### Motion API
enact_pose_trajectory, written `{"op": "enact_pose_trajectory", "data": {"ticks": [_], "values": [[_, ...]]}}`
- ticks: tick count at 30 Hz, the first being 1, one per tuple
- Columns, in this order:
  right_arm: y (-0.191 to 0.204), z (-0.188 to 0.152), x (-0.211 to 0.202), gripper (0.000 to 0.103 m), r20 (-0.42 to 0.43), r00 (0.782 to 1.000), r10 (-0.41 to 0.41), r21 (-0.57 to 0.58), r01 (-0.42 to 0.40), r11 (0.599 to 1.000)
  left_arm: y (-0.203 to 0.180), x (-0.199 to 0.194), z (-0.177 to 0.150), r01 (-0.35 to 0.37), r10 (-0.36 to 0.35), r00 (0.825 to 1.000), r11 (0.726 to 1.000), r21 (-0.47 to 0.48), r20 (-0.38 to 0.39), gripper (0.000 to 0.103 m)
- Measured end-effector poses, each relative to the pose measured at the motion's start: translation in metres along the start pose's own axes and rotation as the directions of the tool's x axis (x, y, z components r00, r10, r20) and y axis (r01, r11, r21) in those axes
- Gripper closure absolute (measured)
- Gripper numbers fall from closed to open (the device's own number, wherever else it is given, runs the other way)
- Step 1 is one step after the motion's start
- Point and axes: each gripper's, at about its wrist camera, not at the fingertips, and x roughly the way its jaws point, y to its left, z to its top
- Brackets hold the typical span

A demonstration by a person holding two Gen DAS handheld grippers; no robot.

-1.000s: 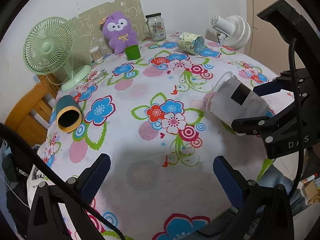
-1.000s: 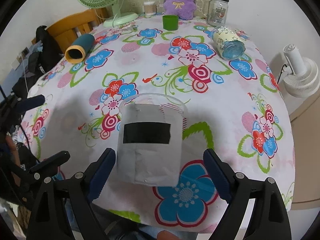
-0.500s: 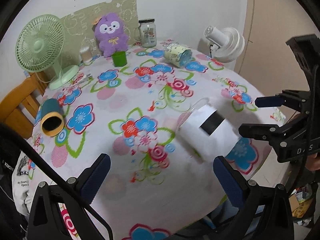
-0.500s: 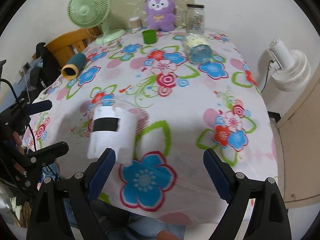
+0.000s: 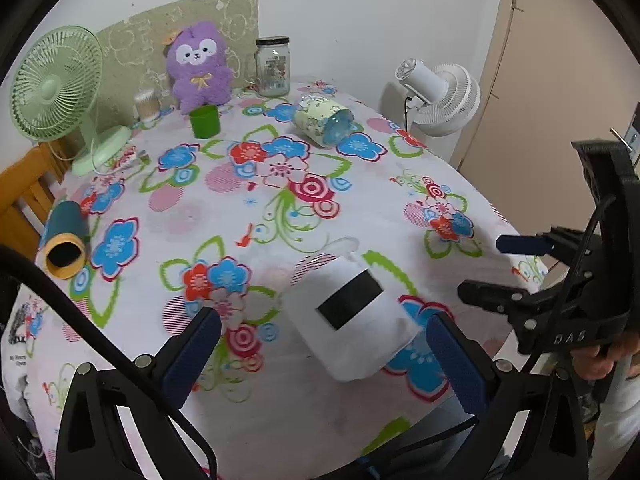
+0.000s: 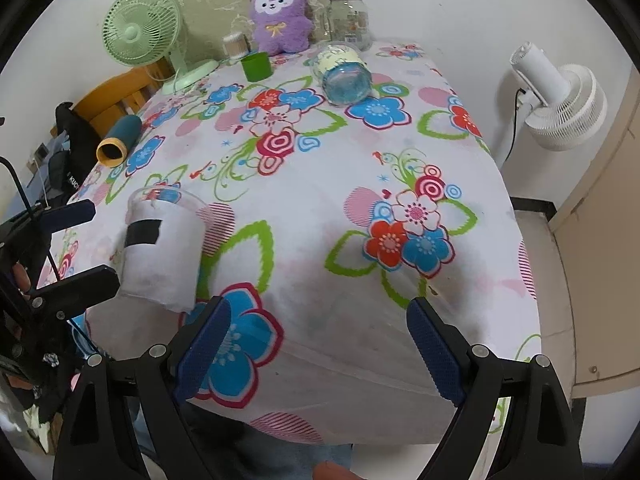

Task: Flip cup upside down
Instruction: 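Lift the white cup with the right gripper and carry it toward the left tool, then close the left gripper on the white cup while the right gripper releases it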

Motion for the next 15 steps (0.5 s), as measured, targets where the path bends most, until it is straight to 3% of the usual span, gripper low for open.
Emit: {"op": "enact_pose_trajectory", "data": {"ticks": [15], "values": [[-0.038,-0.015,0.003,0.012,-0.017,1.0,-0.01,0.064,0.011,0.998,-0.015,0.027,0.008,-0.036,0.035,0.999,0.996,-0.085,-0.012,0.0]]}}
